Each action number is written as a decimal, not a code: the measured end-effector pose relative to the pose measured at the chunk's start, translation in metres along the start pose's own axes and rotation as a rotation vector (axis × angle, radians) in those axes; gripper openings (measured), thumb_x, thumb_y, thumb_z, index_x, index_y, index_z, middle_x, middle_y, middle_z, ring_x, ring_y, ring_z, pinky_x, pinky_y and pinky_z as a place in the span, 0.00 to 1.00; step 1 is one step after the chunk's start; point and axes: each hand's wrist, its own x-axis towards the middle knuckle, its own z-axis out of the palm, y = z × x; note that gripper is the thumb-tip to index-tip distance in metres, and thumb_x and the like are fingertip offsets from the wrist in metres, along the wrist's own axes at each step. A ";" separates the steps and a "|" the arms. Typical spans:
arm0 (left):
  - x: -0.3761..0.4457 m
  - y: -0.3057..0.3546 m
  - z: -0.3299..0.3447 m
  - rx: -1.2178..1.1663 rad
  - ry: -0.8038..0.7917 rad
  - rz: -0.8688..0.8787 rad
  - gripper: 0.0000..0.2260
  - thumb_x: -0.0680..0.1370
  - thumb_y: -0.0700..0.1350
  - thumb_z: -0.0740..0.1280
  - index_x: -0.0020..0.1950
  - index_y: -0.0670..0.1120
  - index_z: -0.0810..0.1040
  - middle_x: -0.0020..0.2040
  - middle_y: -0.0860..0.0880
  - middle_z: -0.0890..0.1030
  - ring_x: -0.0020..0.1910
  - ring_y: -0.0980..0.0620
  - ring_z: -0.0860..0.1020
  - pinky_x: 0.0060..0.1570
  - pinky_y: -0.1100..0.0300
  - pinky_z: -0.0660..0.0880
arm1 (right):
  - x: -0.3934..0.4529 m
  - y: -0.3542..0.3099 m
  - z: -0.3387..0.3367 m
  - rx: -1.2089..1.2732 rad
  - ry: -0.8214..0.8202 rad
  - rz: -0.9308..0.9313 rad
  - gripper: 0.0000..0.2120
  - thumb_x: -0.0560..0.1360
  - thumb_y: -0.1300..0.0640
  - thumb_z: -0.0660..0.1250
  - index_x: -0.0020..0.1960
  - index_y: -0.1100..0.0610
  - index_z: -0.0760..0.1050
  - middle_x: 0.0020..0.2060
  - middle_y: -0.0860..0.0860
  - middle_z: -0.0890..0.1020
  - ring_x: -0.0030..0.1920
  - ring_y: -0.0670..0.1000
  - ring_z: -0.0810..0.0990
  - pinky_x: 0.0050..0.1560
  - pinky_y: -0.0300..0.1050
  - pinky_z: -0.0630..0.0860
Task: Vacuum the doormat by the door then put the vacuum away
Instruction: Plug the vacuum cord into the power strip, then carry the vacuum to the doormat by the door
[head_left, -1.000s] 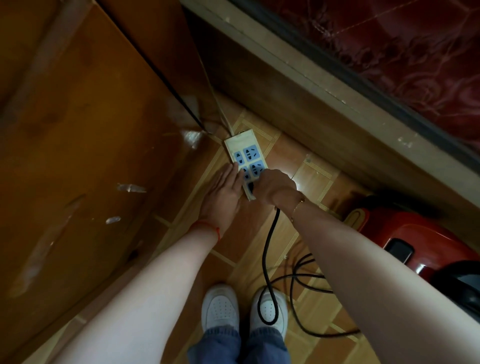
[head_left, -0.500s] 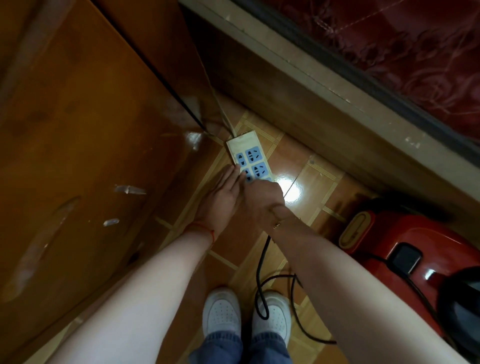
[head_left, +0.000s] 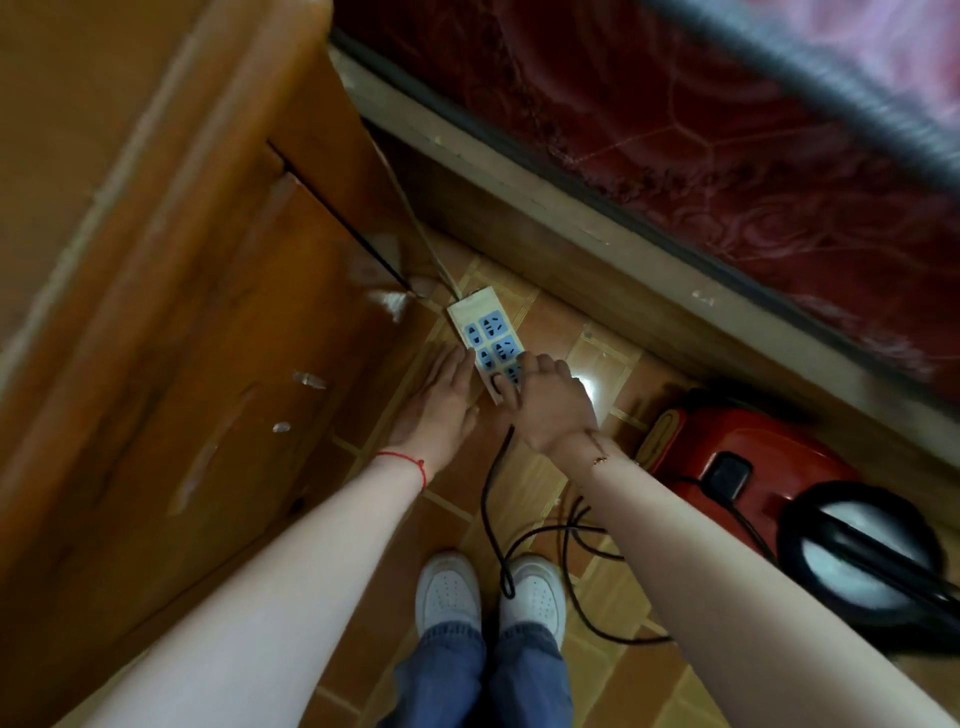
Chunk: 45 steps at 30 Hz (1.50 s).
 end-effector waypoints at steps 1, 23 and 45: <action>-0.007 0.008 -0.011 0.015 -0.010 0.000 0.30 0.80 0.44 0.61 0.79 0.43 0.51 0.79 0.45 0.51 0.78 0.49 0.47 0.75 0.58 0.51 | -0.010 0.002 -0.009 0.017 0.022 -0.014 0.23 0.83 0.43 0.49 0.70 0.57 0.64 0.65 0.56 0.72 0.64 0.56 0.69 0.59 0.51 0.71; -0.141 0.194 -0.201 0.233 -0.020 0.289 0.30 0.80 0.48 0.62 0.78 0.45 0.53 0.78 0.47 0.56 0.77 0.51 0.53 0.76 0.55 0.52 | -0.263 0.039 -0.190 0.096 0.388 0.109 0.29 0.80 0.47 0.61 0.77 0.57 0.58 0.74 0.53 0.65 0.76 0.55 0.58 0.74 0.51 0.63; -0.219 0.377 -0.177 0.363 -0.098 0.643 0.28 0.81 0.48 0.60 0.79 0.45 0.53 0.78 0.47 0.58 0.77 0.51 0.53 0.76 0.58 0.48 | -0.449 0.168 -0.177 0.226 0.585 0.412 0.29 0.78 0.49 0.66 0.75 0.57 0.63 0.72 0.54 0.69 0.74 0.55 0.63 0.72 0.53 0.67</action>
